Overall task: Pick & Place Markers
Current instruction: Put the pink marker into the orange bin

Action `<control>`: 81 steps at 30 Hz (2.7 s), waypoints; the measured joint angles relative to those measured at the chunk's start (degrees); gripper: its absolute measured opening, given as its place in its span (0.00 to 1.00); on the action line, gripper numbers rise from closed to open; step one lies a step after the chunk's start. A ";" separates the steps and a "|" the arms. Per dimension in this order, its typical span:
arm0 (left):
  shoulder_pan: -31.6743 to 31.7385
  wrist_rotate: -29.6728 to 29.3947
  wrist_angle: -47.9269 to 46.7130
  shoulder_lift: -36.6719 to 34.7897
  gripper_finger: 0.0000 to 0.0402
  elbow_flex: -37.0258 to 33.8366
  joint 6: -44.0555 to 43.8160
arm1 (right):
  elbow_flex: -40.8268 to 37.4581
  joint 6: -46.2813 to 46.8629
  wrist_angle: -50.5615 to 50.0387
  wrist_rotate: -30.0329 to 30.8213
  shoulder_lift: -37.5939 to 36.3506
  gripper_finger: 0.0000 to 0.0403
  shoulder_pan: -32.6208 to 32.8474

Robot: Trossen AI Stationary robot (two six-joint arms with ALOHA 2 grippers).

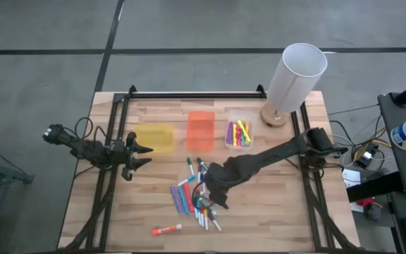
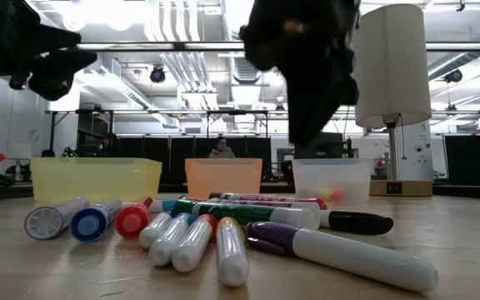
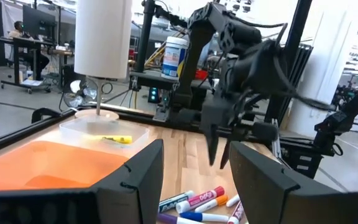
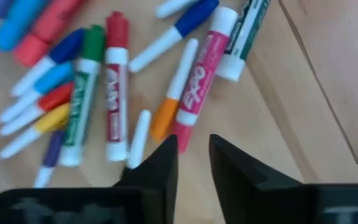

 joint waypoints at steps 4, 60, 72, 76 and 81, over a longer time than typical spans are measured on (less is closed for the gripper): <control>0.00 0.01 0.09 0.00 0.44 0.00 -0.12 | 0.00 -0.04 1.02 0.02 2.29 0.28 -0.39; -0.02 0.23 2.73 0.06 0.44 0.00 -6.55 | -2.78 -0.42 6.40 -3.26 0.46 0.12 -3.38; 0.00 0.23 2.56 0.06 0.44 0.02 -7.73 | 1.42 -3.48 4.77 0.95 -0.62 0.13 -12.81; -0.02 0.23 2.57 0.06 0.44 0.02 -7.79 | 3.34 -4.56 4.66 3.45 -0.63 0.13 -17.21; -0.01 0.23 2.56 0.06 0.44 0.02 -7.89 | 4.17 -5.45 5.40 3.86 -0.64 0.13 -22.48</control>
